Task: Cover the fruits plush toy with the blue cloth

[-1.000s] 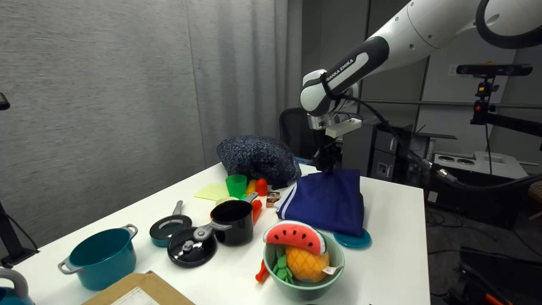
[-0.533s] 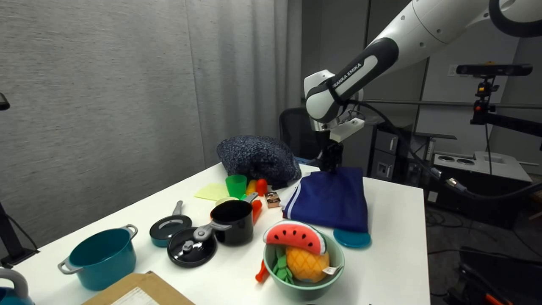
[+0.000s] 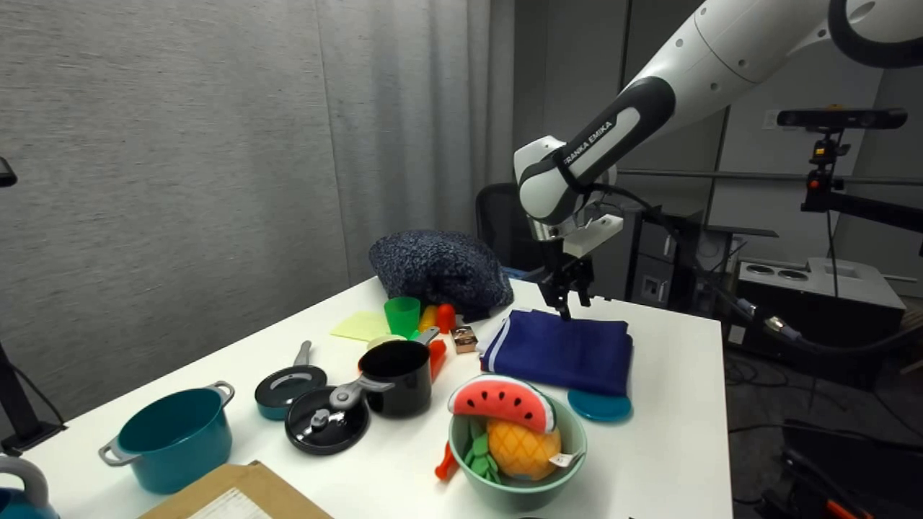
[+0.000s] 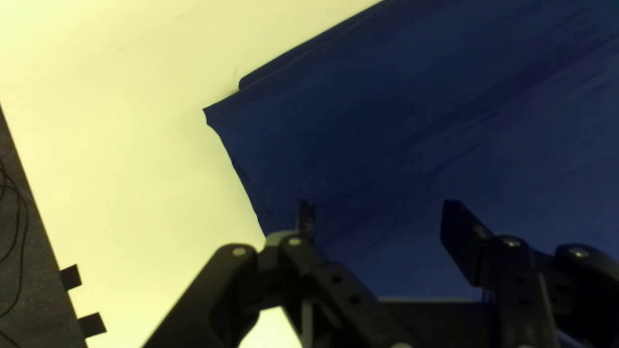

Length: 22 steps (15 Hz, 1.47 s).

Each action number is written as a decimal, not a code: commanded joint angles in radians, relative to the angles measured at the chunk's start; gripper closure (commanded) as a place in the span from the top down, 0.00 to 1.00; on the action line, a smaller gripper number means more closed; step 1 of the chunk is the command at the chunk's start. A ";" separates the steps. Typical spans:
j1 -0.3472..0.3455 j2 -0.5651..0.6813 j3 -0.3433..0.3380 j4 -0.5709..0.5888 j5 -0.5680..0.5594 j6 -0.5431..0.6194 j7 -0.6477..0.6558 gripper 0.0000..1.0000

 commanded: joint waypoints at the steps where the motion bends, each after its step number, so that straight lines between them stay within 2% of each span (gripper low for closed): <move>1: -0.038 0.056 0.020 0.081 0.090 -0.097 0.000 0.99; 8: -0.027 0.131 -0.006 0.175 0.110 -0.025 0.125 1.00; 13: -0.044 0.227 0.003 0.270 0.162 -0.098 0.209 1.00; 17: -0.033 0.260 -0.014 0.311 0.166 -0.087 0.277 1.00; 18: -0.064 0.243 -0.026 0.315 0.152 -0.102 0.229 1.00; 22: -0.062 0.241 -0.062 0.329 0.089 -0.099 0.184 1.00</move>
